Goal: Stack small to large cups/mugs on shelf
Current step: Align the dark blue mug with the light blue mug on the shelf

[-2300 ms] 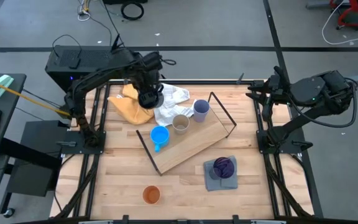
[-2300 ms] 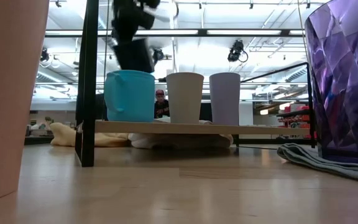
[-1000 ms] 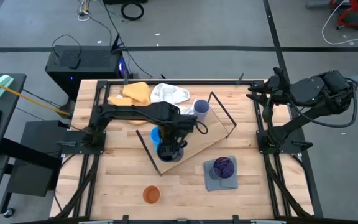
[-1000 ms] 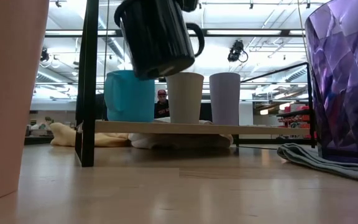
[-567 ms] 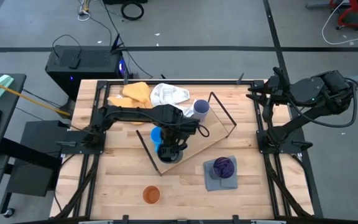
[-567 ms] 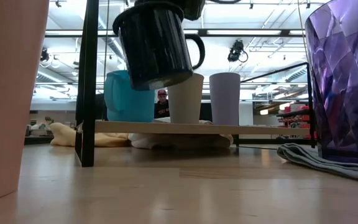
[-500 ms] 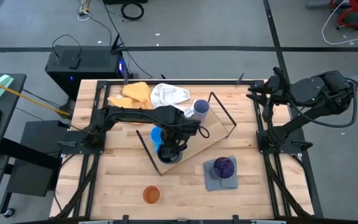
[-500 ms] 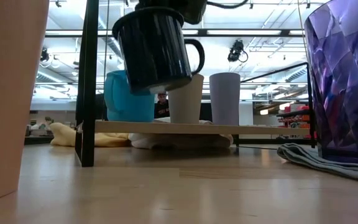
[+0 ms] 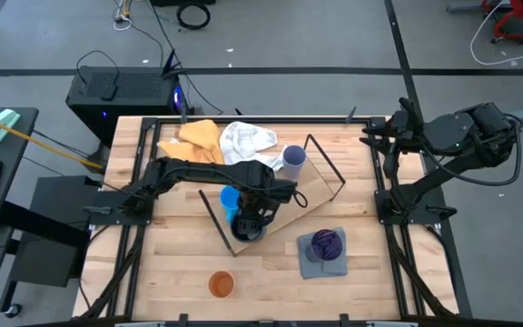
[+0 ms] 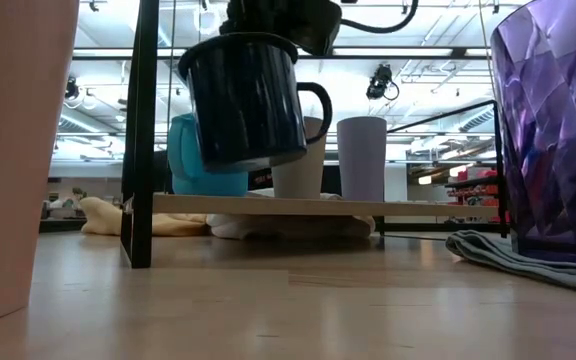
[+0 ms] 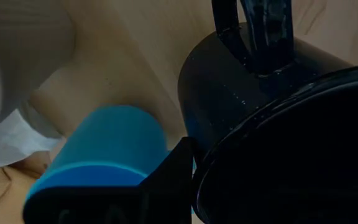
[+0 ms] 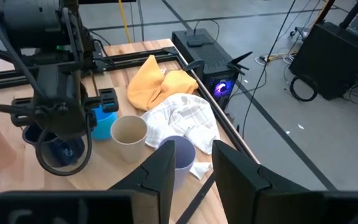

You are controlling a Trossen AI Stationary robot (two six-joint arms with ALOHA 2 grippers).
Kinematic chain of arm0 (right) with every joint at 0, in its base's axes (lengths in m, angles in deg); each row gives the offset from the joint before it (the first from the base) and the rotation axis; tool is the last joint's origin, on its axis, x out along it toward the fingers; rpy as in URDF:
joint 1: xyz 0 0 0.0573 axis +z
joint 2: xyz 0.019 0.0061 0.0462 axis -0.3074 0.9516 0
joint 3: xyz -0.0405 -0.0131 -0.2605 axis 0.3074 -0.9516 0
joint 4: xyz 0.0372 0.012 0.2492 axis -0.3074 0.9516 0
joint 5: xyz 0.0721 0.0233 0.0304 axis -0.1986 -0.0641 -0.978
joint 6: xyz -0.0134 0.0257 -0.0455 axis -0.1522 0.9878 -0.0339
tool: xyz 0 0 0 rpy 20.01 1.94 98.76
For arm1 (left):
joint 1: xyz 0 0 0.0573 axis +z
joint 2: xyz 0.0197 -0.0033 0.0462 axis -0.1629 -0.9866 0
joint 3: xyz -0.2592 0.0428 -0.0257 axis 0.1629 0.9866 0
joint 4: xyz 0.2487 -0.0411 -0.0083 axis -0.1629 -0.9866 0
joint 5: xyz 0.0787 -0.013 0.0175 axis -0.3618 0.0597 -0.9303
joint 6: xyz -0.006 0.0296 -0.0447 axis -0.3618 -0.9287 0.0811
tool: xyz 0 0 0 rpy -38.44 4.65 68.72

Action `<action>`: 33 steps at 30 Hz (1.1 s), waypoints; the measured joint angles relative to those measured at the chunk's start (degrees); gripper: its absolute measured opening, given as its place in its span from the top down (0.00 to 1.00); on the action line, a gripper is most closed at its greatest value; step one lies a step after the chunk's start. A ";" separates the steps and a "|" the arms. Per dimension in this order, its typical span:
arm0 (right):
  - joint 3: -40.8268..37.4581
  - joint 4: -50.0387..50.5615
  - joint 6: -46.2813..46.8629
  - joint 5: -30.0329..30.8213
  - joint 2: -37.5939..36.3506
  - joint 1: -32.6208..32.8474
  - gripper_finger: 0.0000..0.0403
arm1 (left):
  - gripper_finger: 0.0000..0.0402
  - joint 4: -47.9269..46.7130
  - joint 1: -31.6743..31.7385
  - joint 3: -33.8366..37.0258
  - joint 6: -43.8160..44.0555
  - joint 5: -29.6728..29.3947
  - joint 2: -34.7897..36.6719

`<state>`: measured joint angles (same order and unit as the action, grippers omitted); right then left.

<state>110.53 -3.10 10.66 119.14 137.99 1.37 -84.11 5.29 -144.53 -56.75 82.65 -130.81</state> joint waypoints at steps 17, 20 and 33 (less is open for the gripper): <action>0.00 -0.02 0.16 -0.04 0.00 0.02 0.72 | 0.94 -0.02 -0.06 0.00 -2.03 0.03 0.02; 0.00 -0.02 0.16 -0.03 0.00 0.01 0.72 | 0.94 -0.04 -0.04 -0.02 -2.40 0.07 -0.09; 0.00 -0.02 0.57 -0.07 0.02 0.00 0.72 | 0.94 -0.04 0.16 -0.02 -4.99 0.00 -1.72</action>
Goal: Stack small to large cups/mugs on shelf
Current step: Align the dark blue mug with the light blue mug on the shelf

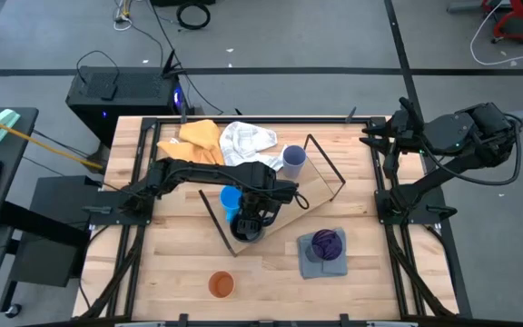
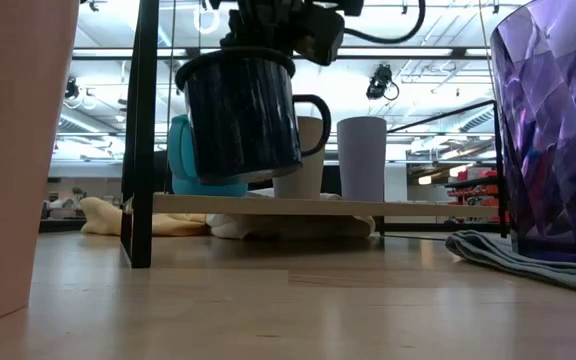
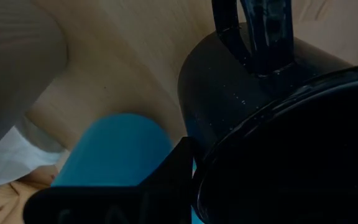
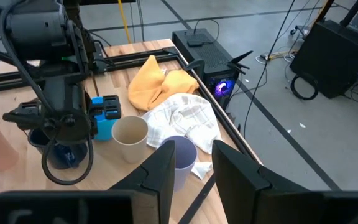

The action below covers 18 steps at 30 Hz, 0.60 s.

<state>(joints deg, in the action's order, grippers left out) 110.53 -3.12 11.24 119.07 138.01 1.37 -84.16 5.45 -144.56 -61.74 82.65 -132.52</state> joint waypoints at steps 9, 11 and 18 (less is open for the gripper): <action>0.00 0.00 0.20 -0.02 -0.02 0.02 0.72 | 0.94 0.00 0.11 0.01 -3.18 -0.89 -0.23; 0.00 0.00 0.17 -0.14 0.00 0.00 0.72 | 0.94 0.00 0.11 0.02 -3.17 -0.89 -0.23; 0.00 0.00 0.22 -0.59 -0.02 0.02 0.72 | 0.94 0.00 0.55 0.01 -1.19 1.94 -0.23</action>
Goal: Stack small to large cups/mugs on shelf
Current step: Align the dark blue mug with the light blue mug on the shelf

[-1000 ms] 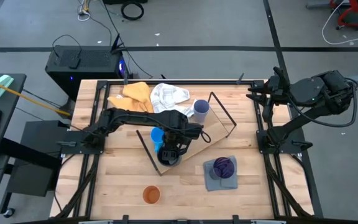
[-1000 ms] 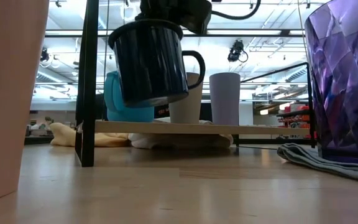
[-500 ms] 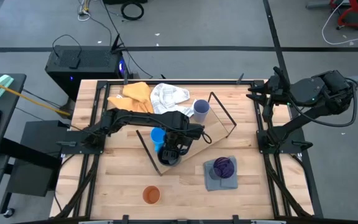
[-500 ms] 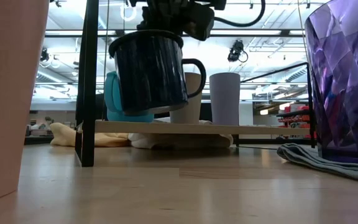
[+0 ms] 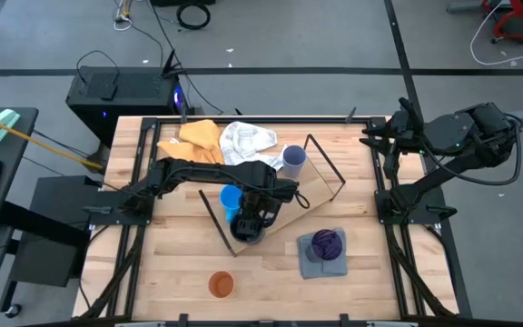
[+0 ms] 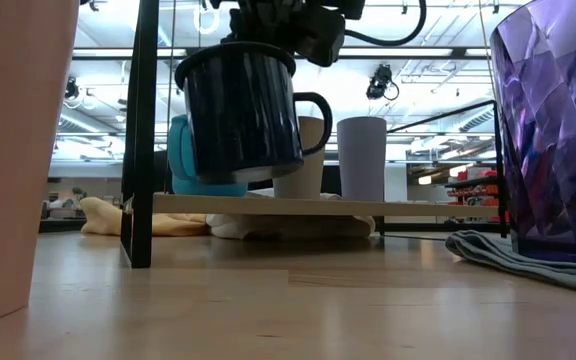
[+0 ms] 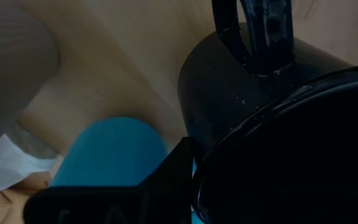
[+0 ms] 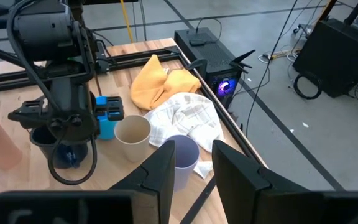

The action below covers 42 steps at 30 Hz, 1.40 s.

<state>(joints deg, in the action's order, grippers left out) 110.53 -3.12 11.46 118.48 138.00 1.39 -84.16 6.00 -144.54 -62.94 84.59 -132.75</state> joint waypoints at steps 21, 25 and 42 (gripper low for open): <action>0.00 0.00 0.21 -0.42 0.02 0.00 0.72 | 0.94 0.00 -0.02 -0.01 0.76 0.01 0.00; 0.00 0.00 0.21 -0.44 0.02 0.00 0.72 | 0.94 0.00 0.07 0.00 0.66 -0.04 0.00; 0.00 0.00 0.21 -0.44 0.01 -0.02 0.72 | 0.94 0.43 0.35 -0.01 1.29 -2.76 -0.58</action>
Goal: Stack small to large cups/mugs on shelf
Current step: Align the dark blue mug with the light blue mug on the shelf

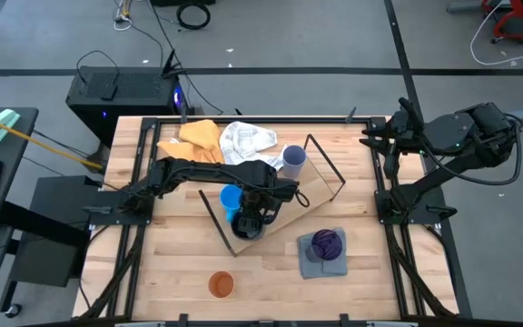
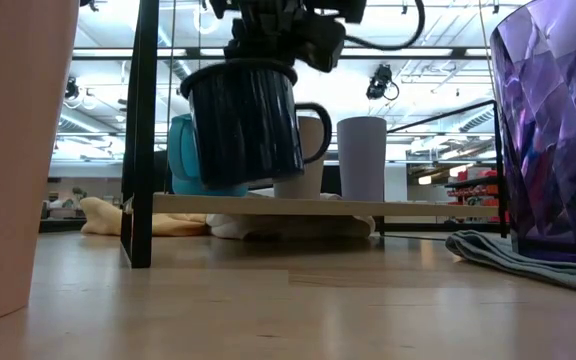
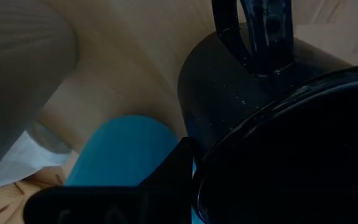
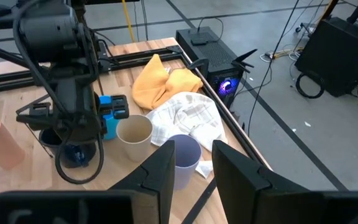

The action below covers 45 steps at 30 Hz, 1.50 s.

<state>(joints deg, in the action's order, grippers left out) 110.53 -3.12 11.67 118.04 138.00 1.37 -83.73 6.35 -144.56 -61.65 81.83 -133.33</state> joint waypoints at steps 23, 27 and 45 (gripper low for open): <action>0.00 0.02 -0.02 0.00 -0.01 0.02 0.72 | 0.94 -0.41 0.98 0.04 -0.44 -0.35 -0.86; 0.00 0.02 -0.02 0.00 -0.01 0.02 0.72 | 0.93 -0.41 0.96 0.04 -0.08 -0.31 -0.88; 0.00 0.04 -0.02 0.00 -0.01 0.01 0.72 | 0.78 -0.43 0.92 0.00 1.66 1.83 -0.90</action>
<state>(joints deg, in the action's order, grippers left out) 110.53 -3.08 11.65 118.04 137.99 1.37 -84.16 7.27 -144.56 -59.98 83.66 -134.24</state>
